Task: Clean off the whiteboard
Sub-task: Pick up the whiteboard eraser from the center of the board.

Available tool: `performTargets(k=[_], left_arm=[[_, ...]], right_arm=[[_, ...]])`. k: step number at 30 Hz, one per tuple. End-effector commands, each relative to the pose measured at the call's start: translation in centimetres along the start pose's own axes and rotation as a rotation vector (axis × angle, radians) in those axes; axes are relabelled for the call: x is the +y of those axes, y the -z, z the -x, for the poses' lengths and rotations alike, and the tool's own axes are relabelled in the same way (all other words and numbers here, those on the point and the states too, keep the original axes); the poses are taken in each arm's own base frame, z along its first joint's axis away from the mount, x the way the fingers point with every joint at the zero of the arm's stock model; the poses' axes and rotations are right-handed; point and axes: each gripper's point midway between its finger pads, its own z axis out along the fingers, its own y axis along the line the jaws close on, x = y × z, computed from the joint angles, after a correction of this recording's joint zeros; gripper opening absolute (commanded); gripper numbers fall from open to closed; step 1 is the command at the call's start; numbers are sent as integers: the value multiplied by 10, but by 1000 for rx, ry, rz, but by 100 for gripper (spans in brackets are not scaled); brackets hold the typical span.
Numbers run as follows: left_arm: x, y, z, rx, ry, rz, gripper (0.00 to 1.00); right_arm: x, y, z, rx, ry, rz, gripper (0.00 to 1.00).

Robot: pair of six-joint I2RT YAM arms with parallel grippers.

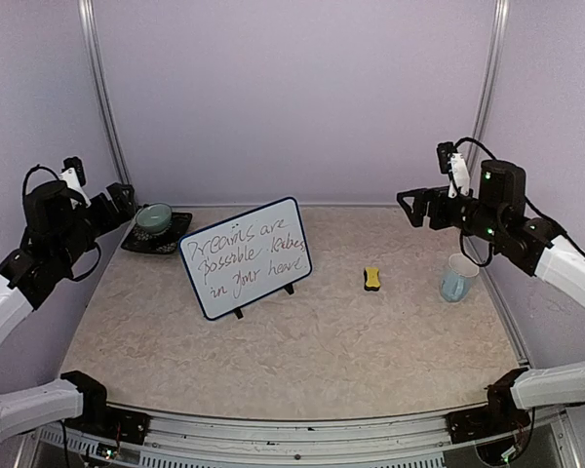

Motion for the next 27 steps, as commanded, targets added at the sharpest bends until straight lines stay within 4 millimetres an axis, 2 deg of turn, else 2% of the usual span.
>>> performTargets(k=[1,5,7,10,12,15,20,27], left_arm=[[-6,-11,-6,90,-16,-5,99],[-6,-26,-16,165,-35,31,99],[-10,-30,-12,148,-8,13,99],[-14,-26,-3,80,81,-22,99],[-23,-18,-1,56,78,-98,99],[-28,-12,-8,69,59,-154,99],[-15,-20,-31,144,59,-91,99],[-10,-25,-53,195,85,-73,99]], right_arm=[[10,-1,-2,24,22,31,100],[14,-7,-17,71,38,60,100],[12,-15,-27,111,16,49,100],[12,-33,-48,194,-24,50,100],[13,-46,-61,239,-55,57,100],[11,-64,-81,309,-101,26,100],[6,-92,-118,426,-101,-81,100],[-8,-112,-153,493,-154,-199,100]])
